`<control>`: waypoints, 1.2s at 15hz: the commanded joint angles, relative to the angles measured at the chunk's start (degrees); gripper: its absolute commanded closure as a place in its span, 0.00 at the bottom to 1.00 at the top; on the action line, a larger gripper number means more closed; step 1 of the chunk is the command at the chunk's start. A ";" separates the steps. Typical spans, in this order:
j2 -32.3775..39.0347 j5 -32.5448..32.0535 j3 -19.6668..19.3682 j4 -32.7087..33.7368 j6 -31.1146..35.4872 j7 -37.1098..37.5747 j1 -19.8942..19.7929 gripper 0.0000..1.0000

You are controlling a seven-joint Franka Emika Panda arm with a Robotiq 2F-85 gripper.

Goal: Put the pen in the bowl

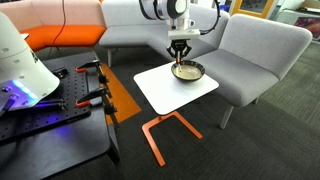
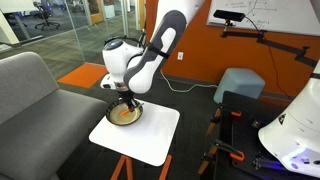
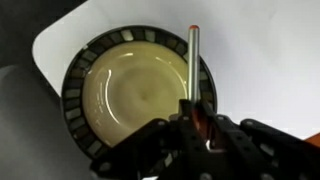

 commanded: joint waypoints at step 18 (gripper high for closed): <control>-11.64 5.03 1.79 -9.51 -10.32 5.56 -0.11 0.00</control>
